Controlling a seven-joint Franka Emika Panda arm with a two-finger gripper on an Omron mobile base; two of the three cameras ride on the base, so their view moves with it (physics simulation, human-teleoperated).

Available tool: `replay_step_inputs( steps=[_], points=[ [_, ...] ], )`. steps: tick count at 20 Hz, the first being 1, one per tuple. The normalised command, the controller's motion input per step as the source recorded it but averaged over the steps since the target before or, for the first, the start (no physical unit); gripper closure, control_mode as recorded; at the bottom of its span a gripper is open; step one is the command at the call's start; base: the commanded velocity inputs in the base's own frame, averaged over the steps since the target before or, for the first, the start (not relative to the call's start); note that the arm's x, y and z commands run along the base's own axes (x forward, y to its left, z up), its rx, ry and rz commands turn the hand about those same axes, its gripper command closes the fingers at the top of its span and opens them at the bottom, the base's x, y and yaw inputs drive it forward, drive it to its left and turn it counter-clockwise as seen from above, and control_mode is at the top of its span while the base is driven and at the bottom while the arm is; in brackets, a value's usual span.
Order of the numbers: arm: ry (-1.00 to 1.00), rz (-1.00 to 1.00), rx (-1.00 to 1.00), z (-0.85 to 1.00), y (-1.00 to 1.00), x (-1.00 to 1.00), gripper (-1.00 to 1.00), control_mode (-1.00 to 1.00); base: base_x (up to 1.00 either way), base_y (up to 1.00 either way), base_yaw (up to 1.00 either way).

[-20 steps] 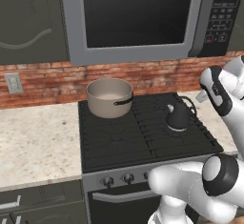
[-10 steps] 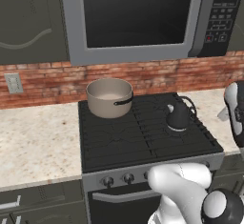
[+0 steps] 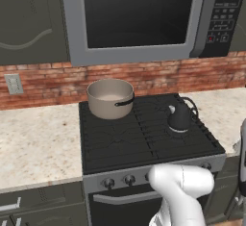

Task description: Pick the kettle from the counter and place it on a stove burner. Then turn the burner on.

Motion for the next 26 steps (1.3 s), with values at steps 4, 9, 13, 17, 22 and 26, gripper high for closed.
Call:
replay_step_inputs(
  steps=[4,9,13,17,22,26],
  points=[
    [0.03,-0.19,0.0,-0.3,0.03,-0.73,-1.0,-1.0,0.0,0.0,0.0],
    [0.1,-0.16,0.0,-0.35,0.1,-0.48,-1.0,-1.0,0.0,0.0,0.0],
    [0.14,-0.13,-0.01,-0.07,0.22,-0.02,-1.0,-1.0,0.0,0.0,0.0],
    [0.06,-0.16,-0.01,-0.07,0.24,0.01,-1.0,-1.0,0.0,0.0,0.0],
    [0.0,-0.12,0.0,-0.75,0.0,-0.07,-1.0,-1.0,0.0,0.0,0.0],
    [-0.02,-0.07,0.02,-1.0,0.0,-0.5,-1.0,-1.0,0.0,0.0,0.0]
  ],
)
